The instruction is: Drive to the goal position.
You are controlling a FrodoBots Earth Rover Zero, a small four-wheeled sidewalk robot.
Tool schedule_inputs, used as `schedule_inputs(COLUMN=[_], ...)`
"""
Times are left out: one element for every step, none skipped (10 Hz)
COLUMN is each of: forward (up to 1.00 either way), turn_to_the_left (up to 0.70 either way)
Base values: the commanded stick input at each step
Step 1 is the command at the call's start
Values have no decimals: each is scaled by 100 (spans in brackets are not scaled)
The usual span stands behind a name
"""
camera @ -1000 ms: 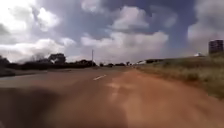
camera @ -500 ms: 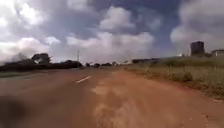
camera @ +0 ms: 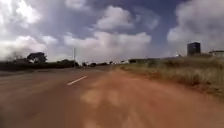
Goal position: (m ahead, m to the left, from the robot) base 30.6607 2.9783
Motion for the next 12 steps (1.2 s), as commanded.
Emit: schedule_inputs(forward=[100,100,100,100,100,100,100,100,100,100,100,100], turn_to_the_left=[0,0,0,0,0,0,0,0,0,0,0,0])
